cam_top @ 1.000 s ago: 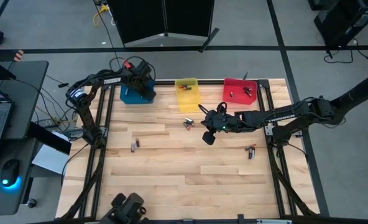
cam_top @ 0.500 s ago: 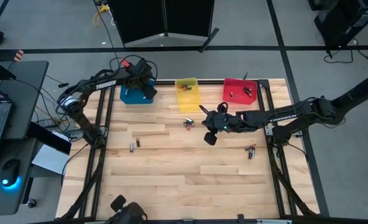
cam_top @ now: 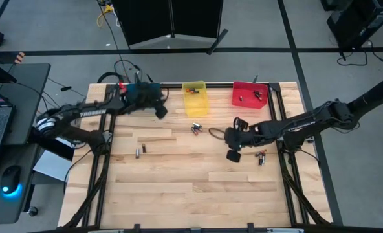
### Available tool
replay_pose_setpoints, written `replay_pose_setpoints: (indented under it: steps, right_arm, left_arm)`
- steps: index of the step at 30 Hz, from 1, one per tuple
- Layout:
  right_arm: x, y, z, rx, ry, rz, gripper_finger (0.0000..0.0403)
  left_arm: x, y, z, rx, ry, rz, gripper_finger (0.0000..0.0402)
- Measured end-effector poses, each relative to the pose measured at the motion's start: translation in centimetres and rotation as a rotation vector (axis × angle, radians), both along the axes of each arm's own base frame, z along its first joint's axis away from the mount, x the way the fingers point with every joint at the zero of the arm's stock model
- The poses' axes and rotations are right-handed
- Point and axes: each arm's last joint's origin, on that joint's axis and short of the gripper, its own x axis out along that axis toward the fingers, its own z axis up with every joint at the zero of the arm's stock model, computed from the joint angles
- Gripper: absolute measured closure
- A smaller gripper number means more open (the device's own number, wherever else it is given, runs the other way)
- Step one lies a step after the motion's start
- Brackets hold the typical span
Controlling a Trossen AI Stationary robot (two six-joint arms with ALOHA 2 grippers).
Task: Sort batteries
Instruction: Put the bottom black red battery into the yellow bin
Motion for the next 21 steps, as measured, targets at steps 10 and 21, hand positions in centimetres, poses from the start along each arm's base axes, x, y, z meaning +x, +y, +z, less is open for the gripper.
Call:
replay_pose_setpoints:
  steps: [10, 21]
  right_arm:
    - [-3.3, 2.4, -2.2, 0.115, 0.440, 0.048, 0.0260]
    - [-3.2, 2.1, -6.2, 0.178, 0.790, 0.169, 0.0247]
  left_arm:
    - [-0.1, -7.5, -3.3, 0.039, -0.208, -0.284, 0.0284]
    - [0.1, -10.0, -4.0, 0.073, -0.198, -0.349, 0.0284]
